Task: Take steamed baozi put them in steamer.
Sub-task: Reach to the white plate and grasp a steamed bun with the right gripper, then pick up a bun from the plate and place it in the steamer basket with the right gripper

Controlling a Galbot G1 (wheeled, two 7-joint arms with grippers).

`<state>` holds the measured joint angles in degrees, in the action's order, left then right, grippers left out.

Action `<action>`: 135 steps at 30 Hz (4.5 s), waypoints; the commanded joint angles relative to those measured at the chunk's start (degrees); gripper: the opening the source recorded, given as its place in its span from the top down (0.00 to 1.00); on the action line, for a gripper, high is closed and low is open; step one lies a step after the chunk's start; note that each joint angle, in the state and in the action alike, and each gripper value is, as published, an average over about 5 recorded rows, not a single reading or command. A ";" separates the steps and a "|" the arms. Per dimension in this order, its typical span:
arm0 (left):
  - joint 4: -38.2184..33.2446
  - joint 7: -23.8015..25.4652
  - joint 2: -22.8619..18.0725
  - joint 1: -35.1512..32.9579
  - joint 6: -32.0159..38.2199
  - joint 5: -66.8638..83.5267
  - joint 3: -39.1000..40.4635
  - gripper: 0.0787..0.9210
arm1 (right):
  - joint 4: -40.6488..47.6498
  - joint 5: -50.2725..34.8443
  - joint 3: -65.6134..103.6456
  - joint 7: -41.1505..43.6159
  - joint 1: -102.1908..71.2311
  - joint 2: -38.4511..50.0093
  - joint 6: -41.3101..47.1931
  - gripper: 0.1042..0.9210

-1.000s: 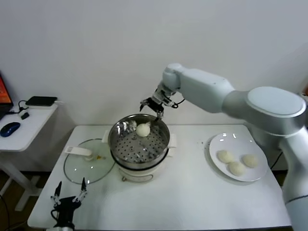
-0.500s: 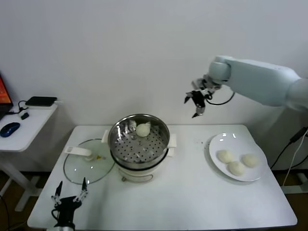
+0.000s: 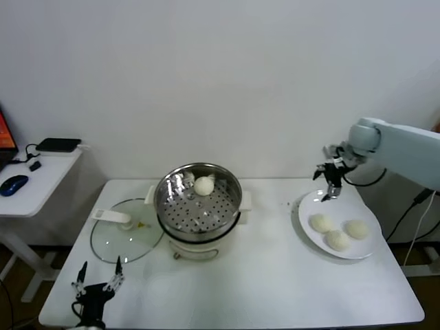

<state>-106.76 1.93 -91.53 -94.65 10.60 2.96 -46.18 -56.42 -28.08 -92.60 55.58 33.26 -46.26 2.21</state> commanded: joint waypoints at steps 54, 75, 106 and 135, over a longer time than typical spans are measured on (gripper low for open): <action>0.95 -0.60 0.14 0.54 0.46 -0.61 0.06 0.12 | 6.61 11.28 16.71 -2.46 -18.38 0.43 -0.39 0.34; -0.36 -0.55 -0.24 0.31 0.23 -0.85 0.33 0.12 | -15.43 -15.79 -7.60 -4.60 17.10 -1.70 7.75 0.38; -1.44 -0.33 0.02 0.63 -0.62 -0.36 0.42 0.12 | -7.31 -33.35 2.81 -10.12 13.09 -41.10 21.04 0.38; -1.65 -0.23 0.42 0.42 -0.18 0.26 0.03 0.12 | 1.08 -22.41 3.00 -14.47 2.66 -46.30 27.82 0.38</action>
<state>-108.42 1.71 -91.03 -94.15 10.23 3.17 -46.03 -58.50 -52.87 -90.44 42.04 38.57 -90.84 28.93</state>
